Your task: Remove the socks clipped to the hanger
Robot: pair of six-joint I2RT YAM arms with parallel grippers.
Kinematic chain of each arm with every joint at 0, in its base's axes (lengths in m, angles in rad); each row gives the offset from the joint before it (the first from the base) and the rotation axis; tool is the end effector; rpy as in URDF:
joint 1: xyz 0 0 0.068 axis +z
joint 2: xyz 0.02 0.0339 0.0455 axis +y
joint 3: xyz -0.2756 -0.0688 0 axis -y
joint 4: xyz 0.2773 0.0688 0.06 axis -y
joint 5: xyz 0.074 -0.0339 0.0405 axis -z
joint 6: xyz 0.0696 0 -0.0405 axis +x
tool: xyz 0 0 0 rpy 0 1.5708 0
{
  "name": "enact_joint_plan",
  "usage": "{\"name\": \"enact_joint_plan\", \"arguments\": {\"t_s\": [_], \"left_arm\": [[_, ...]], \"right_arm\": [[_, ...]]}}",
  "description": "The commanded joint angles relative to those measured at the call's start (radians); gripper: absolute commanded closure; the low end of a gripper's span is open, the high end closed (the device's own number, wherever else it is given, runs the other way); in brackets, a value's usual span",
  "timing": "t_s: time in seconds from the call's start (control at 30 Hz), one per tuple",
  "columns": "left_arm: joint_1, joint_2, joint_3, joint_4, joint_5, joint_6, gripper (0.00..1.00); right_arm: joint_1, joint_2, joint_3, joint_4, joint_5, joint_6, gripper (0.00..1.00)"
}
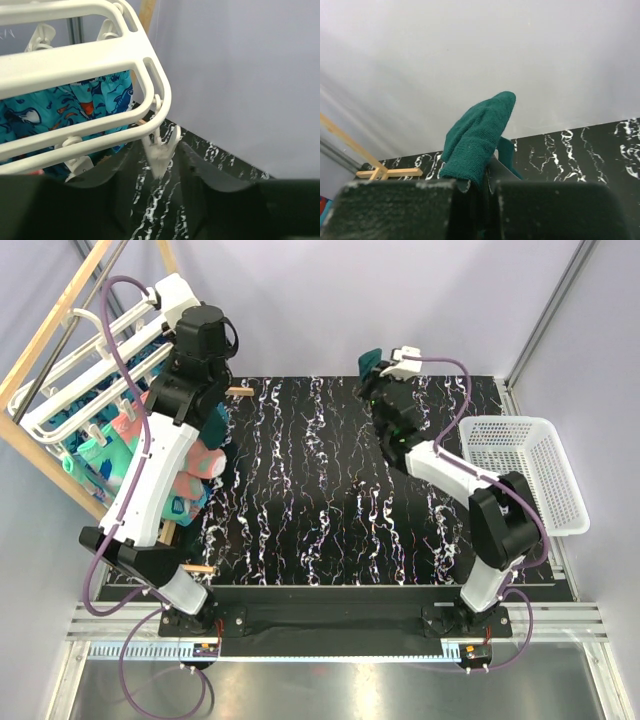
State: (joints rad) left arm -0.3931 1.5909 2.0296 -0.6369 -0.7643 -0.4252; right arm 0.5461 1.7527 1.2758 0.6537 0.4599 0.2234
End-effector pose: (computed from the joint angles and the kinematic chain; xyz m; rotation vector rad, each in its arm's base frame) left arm 0.3629 -0.0984 0.5367 -0.5620 1.6192 0.0698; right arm 0.4245 0.2219 0.3346 0.1577 1.4111 0.3164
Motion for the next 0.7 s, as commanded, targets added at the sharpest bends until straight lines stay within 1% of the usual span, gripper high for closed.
{"name": "enact_joint_plan", "arguments": {"t_s": [0.0,0.03,0.07,0.1,0.13,0.23,0.27,0.3,0.33,0.37,0.4,0.43,0.47,0.5,0.53,0.57,0.6,0.67], "left_arm": [[-0.015,-0.078,-0.022,0.007,0.045,-0.004,0.51],[-0.018,-0.086,-0.023,-0.001,0.057,-0.006,0.43],[-0.021,-0.103,-0.032,-0.01,0.069,-0.004,0.39],[-0.023,-0.112,-0.037,-0.024,0.13,0.003,0.35],[-0.023,-0.121,-0.04,-0.036,0.164,0.008,0.33],[-0.03,-0.155,-0.037,-0.096,0.262,0.003,0.3],[-0.035,-0.176,-0.037,-0.109,0.287,0.008,0.26],[-0.039,-0.19,-0.043,-0.131,0.336,0.009,0.24],[-0.043,-0.204,-0.049,-0.139,0.364,0.009,0.23],[-0.043,-0.238,-0.064,-0.139,0.399,0.017,0.21],[-0.044,-0.259,-0.086,-0.123,0.469,0.019,0.21],[-0.044,-0.303,-0.141,-0.109,0.503,0.019,0.21],[-0.044,-0.327,-0.173,-0.092,0.537,0.017,0.2],[-0.044,-0.351,-0.204,-0.055,0.598,0.014,0.2],[-0.046,-0.373,-0.279,-0.037,0.626,0.009,0.21],[-0.044,-0.414,-0.31,-0.005,0.654,0.0,0.21],[-0.044,-0.431,-0.346,0.005,0.678,0.0,0.21],[-0.044,-0.477,-0.42,0.01,0.726,0.011,0.2]], "right_arm": [[0.018,-0.033,-0.001,0.012,-0.066,0.093,1.0],[0.017,-0.033,0.0,0.012,-0.072,0.091,1.0],[0.018,-0.033,0.0,0.009,-0.073,0.091,1.0],[0.015,-0.035,0.007,-0.002,-0.079,0.088,1.0],[0.011,-0.038,0.01,-0.012,-0.09,0.088,1.0],[-0.017,-0.058,0.028,-0.072,-0.13,0.087,1.0],[-0.04,-0.064,0.042,-0.154,-0.141,0.09,1.0],[-0.057,-0.087,0.084,-0.216,-0.161,0.094,1.0],[-0.069,-0.1,0.1,-0.273,-0.173,0.096,1.0],[-0.081,-0.116,0.109,-0.364,-0.185,0.091,1.0],[-0.106,-0.152,0.121,-0.411,-0.19,0.084,1.0],[-0.116,-0.174,0.126,-0.501,-0.182,0.059,1.0],[-0.126,-0.195,0.129,-0.55,-0.166,0.042,1.0],[-0.144,-0.238,0.144,-0.609,-0.099,0.036,1.0],[-0.162,-0.257,0.151,-0.671,-0.075,0.033,1.0],[-0.178,-0.281,0.149,-0.772,-0.055,0.028,1.0],[-0.192,-0.33,0.143,-0.811,-0.021,0.024,1.0],[-0.236,-0.376,0.122,-0.903,0.011,0.008,1.0]]}}
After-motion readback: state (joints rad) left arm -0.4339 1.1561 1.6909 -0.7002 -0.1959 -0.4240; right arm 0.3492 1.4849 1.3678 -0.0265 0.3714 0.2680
